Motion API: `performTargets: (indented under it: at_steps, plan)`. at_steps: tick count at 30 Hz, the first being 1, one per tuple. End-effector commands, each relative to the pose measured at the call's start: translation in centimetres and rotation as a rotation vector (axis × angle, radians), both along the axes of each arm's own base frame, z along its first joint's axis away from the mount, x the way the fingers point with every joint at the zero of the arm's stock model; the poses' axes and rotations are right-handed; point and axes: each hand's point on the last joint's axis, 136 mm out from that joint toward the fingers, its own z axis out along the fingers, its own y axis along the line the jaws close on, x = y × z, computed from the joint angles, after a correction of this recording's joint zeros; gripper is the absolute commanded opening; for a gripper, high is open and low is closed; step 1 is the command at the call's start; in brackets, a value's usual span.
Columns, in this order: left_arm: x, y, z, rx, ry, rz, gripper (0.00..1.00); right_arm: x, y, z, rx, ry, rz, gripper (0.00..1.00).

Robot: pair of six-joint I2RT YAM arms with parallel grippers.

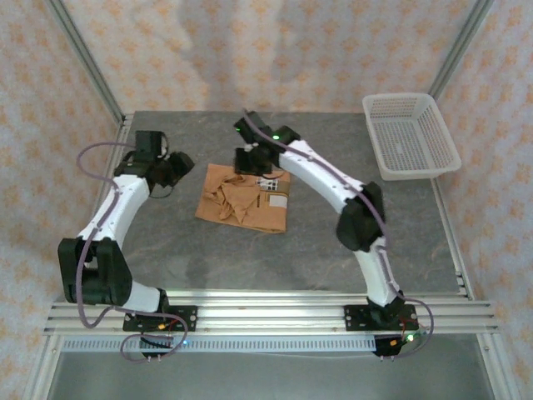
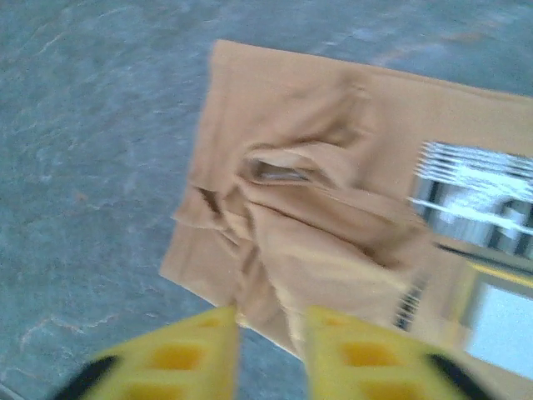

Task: Fold the inside-out t-shirt

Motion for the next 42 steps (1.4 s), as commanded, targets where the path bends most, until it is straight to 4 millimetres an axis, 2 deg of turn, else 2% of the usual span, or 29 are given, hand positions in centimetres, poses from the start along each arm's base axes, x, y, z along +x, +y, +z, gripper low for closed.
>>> performTargets:
  at_steps: [1,5,8,12,17,21,26,28,33,38,42]
  plan:
    - [-0.5,-5.0,0.4,0.016,-0.029,-0.067,0.39,1.5,-7.2,-1.6,0.0,0.001,-0.158,0.06]
    - [-0.6,-13.6,0.0,-0.012,-0.054,-0.198,0.37,0.5,-14.0,-5.6,-0.005,0.084,-0.292,0.07]
    - [-0.4,-18.9,-1.5,0.015,-0.018,-0.295,0.37,-0.1,-16.7,-7.4,0.015,0.118,-0.346,0.08]
    - [0.9,-22.0,-4.7,0.009,0.043,-0.317,0.36,-0.5,-18.4,-8.8,-0.036,0.153,-0.368,0.08]
    - [1.9,-23.5,-9.1,0.02,0.129,-0.323,0.36,-0.2,-19.3,-9.6,-0.02,0.179,-0.402,0.08]
    - [2.0,-21.8,-11.8,0.102,0.204,-0.303,0.34,0.4,-17.9,-9.5,0.055,0.188,-0.396,0.06]
    - [1.3,-17.8,-12.0,0.127,0.222,-0.237,0.34,1.0,-16.1,-9.8,0.073,0.192,-0.374,0.06]
    - [0.7,-15.5,-11.8,0.125,0.226,-0.198,0.34,1.1,-15.6,-10.0,0.07,0.203,-0.361,0.06]
    - [-1.5,-10.3,-12.2,0.119,0.25,-0.115,0.34,0.9,-16.2,-10.2,0.03,0.198,-0.354,0.05]
    - [-3.8,-6.9,-11.1,0.122,0.236,-0.056,0.35,1.1,-15.9,-10.0,0.035,0.198,-0.347,0.05]
    - [-5.8,-4.6,-9.5,0.197,0.226,-0.035,0.35,1.6,-14.1,-9.3,0.045,0.185,-0.314,0.05]
